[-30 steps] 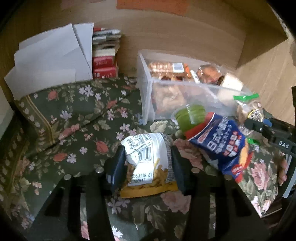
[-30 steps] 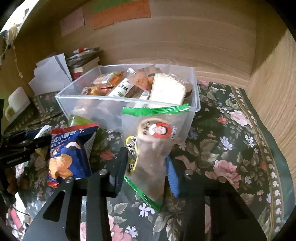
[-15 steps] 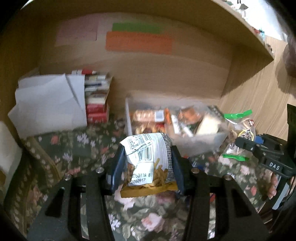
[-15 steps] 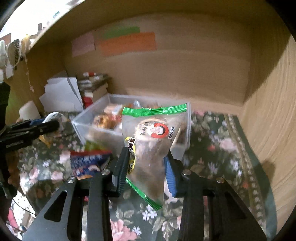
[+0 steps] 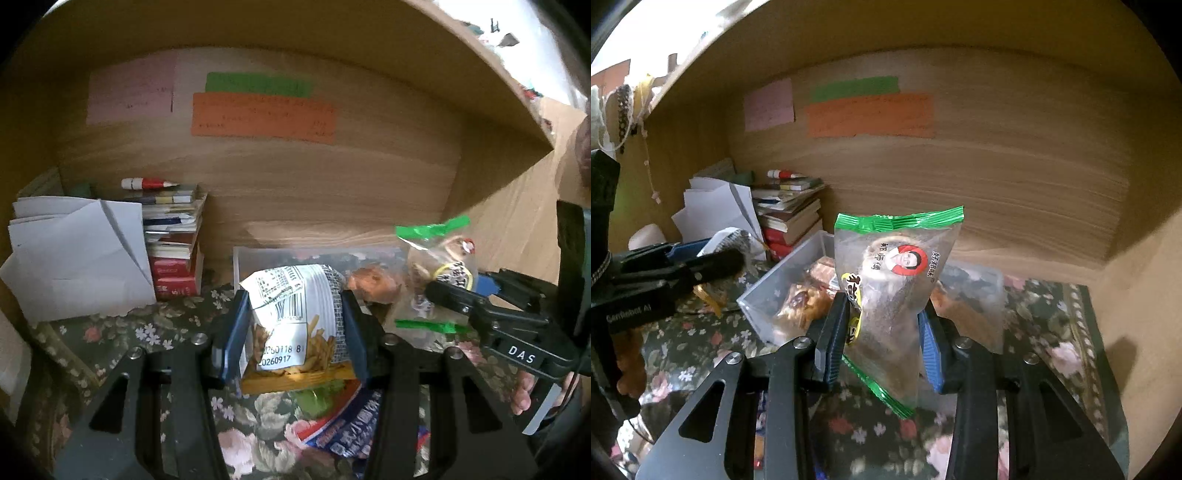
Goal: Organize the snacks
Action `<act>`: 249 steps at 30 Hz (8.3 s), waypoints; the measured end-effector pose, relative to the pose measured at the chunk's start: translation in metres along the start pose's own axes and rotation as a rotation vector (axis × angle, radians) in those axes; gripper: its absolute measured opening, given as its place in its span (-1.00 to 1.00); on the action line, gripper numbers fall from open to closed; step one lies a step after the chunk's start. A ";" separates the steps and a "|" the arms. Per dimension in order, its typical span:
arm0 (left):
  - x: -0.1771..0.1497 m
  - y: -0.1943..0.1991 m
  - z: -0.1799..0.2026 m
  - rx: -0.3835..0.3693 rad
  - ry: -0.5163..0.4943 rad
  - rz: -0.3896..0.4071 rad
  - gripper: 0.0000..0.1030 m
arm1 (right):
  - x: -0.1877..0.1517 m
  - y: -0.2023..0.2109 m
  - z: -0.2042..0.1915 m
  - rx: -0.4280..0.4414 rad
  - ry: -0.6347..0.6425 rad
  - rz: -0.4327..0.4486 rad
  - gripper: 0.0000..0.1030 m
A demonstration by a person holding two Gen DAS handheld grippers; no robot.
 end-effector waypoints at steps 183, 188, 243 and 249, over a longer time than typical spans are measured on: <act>-0.002 0.200 0.081 0.094 -0.078 0.416 1.00 | 0.008 0.193 -0.049 -0.123 -0.053 0.363 1.00; -0.003 0.200 0.081 0.091 -0.078 0.414 1.00 | 0.008 0.196 -0.051 -0.129 -0.047 0.370 1.00; -0.004 0.183 0.084 0.080 -0.065 0.382 1.00 | 0.005 0.190 -0.050 -0.152 -0.066 0.358 1.00; -0.004 0.180 0.084 0.075 -0.064 0.374 1.00 | 0.005 0.183 -0.049 -0.146 -0.062 0.346 1.00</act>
Point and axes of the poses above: each gripper's, at about its wrist camera, not at the fingertips, and y roughly against the way its jaws point, z to its right, x to its top, the point moved 5 cm from there along -y, roughly the way its jaws point, and after that the axes turned 1 degree about x, right-handed, at the moved point
